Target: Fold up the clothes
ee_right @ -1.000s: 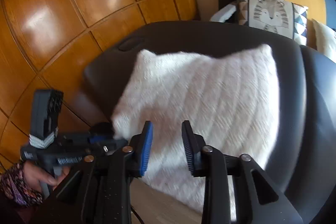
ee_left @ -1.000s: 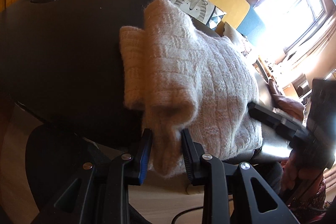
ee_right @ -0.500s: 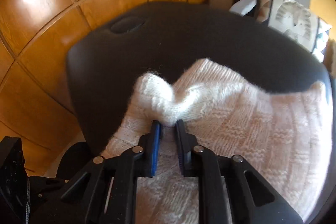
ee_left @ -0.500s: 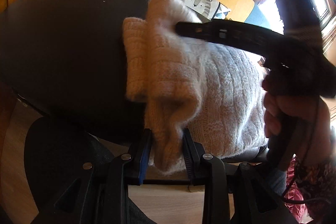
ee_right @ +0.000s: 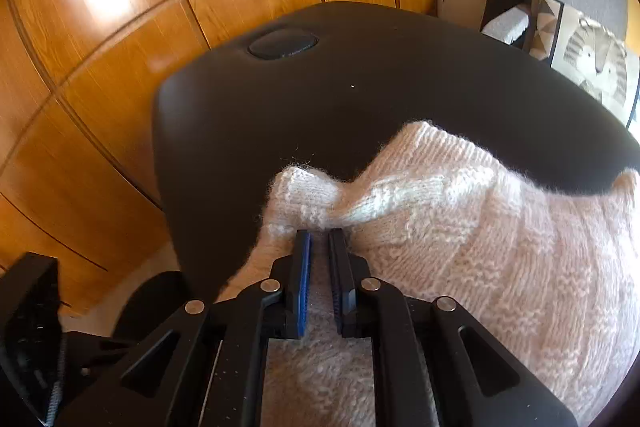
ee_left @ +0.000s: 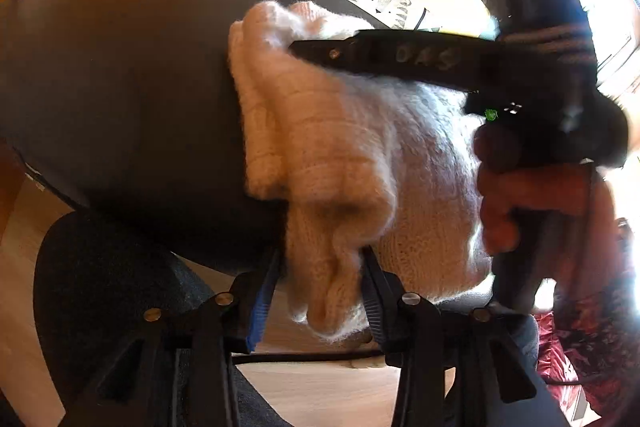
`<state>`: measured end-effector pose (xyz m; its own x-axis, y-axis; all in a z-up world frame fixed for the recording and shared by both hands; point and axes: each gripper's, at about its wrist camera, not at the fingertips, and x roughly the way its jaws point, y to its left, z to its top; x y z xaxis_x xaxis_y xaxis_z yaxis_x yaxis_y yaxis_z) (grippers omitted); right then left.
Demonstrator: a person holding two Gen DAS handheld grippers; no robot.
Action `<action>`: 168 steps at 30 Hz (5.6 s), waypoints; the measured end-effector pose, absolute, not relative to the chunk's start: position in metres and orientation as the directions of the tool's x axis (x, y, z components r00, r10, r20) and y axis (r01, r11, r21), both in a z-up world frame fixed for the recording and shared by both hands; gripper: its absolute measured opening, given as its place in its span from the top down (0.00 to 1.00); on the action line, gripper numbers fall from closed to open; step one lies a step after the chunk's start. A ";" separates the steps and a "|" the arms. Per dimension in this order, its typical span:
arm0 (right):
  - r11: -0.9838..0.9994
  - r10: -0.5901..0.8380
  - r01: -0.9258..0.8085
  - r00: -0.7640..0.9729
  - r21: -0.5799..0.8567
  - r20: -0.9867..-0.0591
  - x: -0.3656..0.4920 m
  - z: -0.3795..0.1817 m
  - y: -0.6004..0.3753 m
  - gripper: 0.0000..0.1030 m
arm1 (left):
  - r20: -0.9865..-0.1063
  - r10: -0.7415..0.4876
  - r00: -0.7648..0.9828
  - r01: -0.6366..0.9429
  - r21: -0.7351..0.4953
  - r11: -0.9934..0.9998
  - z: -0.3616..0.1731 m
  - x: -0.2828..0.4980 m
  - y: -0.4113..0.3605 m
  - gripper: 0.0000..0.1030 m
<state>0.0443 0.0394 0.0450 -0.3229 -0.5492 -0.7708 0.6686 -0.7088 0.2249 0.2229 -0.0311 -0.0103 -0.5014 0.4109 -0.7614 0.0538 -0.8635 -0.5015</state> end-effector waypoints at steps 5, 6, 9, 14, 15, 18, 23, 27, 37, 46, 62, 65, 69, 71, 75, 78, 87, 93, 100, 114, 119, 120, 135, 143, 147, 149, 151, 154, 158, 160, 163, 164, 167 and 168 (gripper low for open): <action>-0.709 -0.625 0.642 -0.378 0.293 -0.683 0.047 0.076 0.077 0.88 | -0.760 0.384 -0.524 0.066 -0.486 -0.871 0.000 0.225 -0.035 0.58; -0.724 -0.613 0.629 -0.399 0.282 -0.682 0.047 0.079 0.084 0.88 | -0.758 0.356 -0.546 0.066 -0.463 -0.884 0.008 0.228 -0.035 0.60; -0.756 -0.597 0.584 -0.432 0.294 -0.676 0.039 0.083 0.094 0.88 | -0.706 0.257 -0.660 0.047 -0.381 -0.923 0.047 0.241 -0.033 0.65; -0.799 -0.529 0.539 -0.418 0.268 -0.738 0.017 0.076 0.085 0.88 | -0.620 0.188 -0.762 -0.006 -0.283 -0.959 0.100 0.223 -0.026 0.65; -0.799 -0.526 0.539 -0.411 0.266 -0.745 0.014 0.075 0.084 0.88 | -0.621 0.185 -0.762 -0.019 -0.264 -0.964 0.106 0.212 -0.023 0.65; -0.775 -0.528 0.576 -0.362 0.260 -0.768 0.009 0.069 0.076 0.88 | -0.638 0.153 -0.754 -0.039 -0.189 -0.981 0.107 0.175 -0.001 0.65; -0.733 -0.521 0.632 -0.282 0.252 -0.806 -0.002 0.063 0.064 0.88 | -0.760 0.141 -0.635 -0.016 -0.170 -0.985 0.073 0.181 0.024 0.65; -0.707 -0.508 0.665 -0.239 0.242 -0.828 -0.006 0.058 0.051 0.88 | -0.726 0.121 -0.677 -0.024 -0.143 -0.989 0.060 0.196 0.025 0.64; -0.725 -0.437 0.681 -0.344 0.099 -0.831 0.004 0.039 0.021 0.87 | -0.697 0.167 -0.698 0.002 -0.235 -0.972 0.040 0.197 0.011 0.63; -0.701 -0.572 0.641 -0.243 0.313 -0.784 0.008 0.060 0.053 0.87 | -0.683 0.185 -0.707 0.009 -0.270 -0.963 0.037 0.198 0.007 0.62; -0.813 -0.544 0.206 -0.602 0.544 -0.584 0.029 0.086 0.251 0.34 | -0.627 0.233 -0.743 0.040 -0.389 -0.920 0.074 0.204 -0.029 0.64; -0.809 -0.549 0.211 -0.605 0.549 -0.577 0.033 0.083 0.266 0.43 | -0.632 0.229 -0.740 0.018 -0.360 -0.933 0.084 0.181 -0.023 0.64; -0.852 -0.523 0.346 -0.597 0.393 -0.608 0.055 0.084 0.249 0.71 | -0.699 0.180 -0.692 -0.038 -0.214 -0.976 0.081 0.149 0.014 0.64; -0.846 -0.531 0.399 -0.566 0.353 -0.631 0.067 0.079 0.238 0.71 | -0.733 0.147 -0.664 -0.055 -0.147 -0.988 0.073 0.140 0.026 0.64; -0.856 -0.497 0.433 -0.544 0.281 -0.676 0.076 0.065 0.228 0.71 | -0.764 0.095 -0.638 -0.078 -0.058 -0.995 0.055 0.138 0.034 0.64; -0.865 -0.464 0.449 -0.547 0.224 -0.696 0.072 0.053 0.219 0.71 | -0.751 0.102 -0.652 -0.098 -0.050 -0.994 0.047 0.147 0.030 0.62; -0.762 -0.590 0.592 -0.470 0.260 -0.657 0.126 0.067 0.194 0.68 | -0.739 0.171 -0.651 -0.116 -0.126 -0.985 0.048 0.171 0.016 0.62; -0.755 -0.507 0.639 -0.425 0.148 -0.750 0.162 0.029 0.180 0.67 | -0.742 0.110 -0.662 -0.130 -0.031 -0.991 0.039 0.197 0.027 0.62; -0.764 -0.579 0.571 -0.399 0.301 -0.711 0.160 0.012 0.207 0.67 | -0.741 0.146 -0.655 -0.092 -0.114 -0.989 0.025 0.208 0.016 0.52; -0.850 -0.521 0.431 -0.598 0.303 -0.610 0.132 0.056 0.254 0.67 | -0.606 0.216 -0.766 0.003 -0.340 -0.941 0.052 0.222 -0.015 0.39; -0.821 -0.568 0.442 -0.565 0.362 -0.599 0.089 0.062 0.244 0.67 | -0.647 0.141 -0.749 -0.073 -0.131 -0.989 0.055 0.207 0.023 0.39; -0.820 -0.566 0.449 -0.544 0.355 -0.619 0.082 0.060 0.239 0.67 | -0.661 0.127 -0.740 -0.088 -0.092 -0.992 0.053 0.203 0.029 0.39; -0.811 -0.580 0.449 -0.528 0.375 -0.621 0.086 0.053 0.248 0.58 | -0.740 0.321 -0.591 0.055 -0.434 -0.899 0.004 0.175 -0.021 0.19; -0.816 -0.578 0.376 -0.511 0.439 -0.636 0.060 0.057 0.281 0.39 | -0.700 0.398 -0.593 0.088 -0.547 -0.832 0.013 0.161 -0.061 0.21; -0.803 -0.596 0.337 -0.454 0.491 -0.663 0.042 0.041 0.288 0.39 | -0.702 0.463 -0.541 0.073 -0.587 -0.806 0.005 0.143 -0.066 0.21; -0.801 -0.599 0.320 -0.433 0.506 -0.673 0.036 0.033 0.291 0.39 | -0.702 0.477 -0.529 0.088 -0.604 -0.792 0.001 0.140 -0.070 0.21; -0.791 -0.612 0.305 -0.410 0.531 -0.676 0.031 0.026 0.293 0.39 | -0.690 0.491 -0.532 0.095 -0.624 -0.775 -0.001 0.141 -0.075 0.21; -0.743 -0.667 0.266 -0.369 0.614 -0.647 0.022 0.013 0.300 0.37 | -0.680 0.508 -0.529 0.094 -0.641 -0.761 -0.003 0.139 -0.082 0.21; -0.683 -0.724 0.211 -0.320 0.699 -0.611 0.008 -0.001 0.304 0.33 | -0.670 0.531 -0.518 0.095 -0.662 -0.743 -0.006 0.132 -0.089 0.20; -0.645 -0.757 0.196 -0.296 0.739 -0.582 0.002 -0.007 0.304 0.33 | -0.663 0.551 -0.507 0.083 -0.673 -0.735 -0.006 0.125 -0.089 0.20; -0.588 -0.800 0.153 -0.249 0.794 -0.545 -0.008 -0.020 0.303 0.30 | -0.657 0.584 -0.477 0.038 -0.680 -0.733 -0.011 0.115 -0.093 0.20; -0.574 -0.811 0.142 -0.234 0.807 -0.536 -0.011 -0.023 0.302 0.30 | -0.649 0.600 -0.468 0.028 -0.689 -0.724 -0.012 0.112 -0.095 0.20; -0.562 -0.823 0.147 -0.206 0.814 -0.530 -0.017 -0.024 0.297 0.29 | -0.613 0.646 -0.455 0.026 -0.734 -0.678 -0.017 0.104 -0.103 0.20; -0.566 -0.821 0.154 -0.195 0.810 -0.537 -0.019 -0.025 0.295 0.29 | -0.598 0.659 -0.457 0.032 -0.751 -0.659 -0.018 0.102 -0.106 0.20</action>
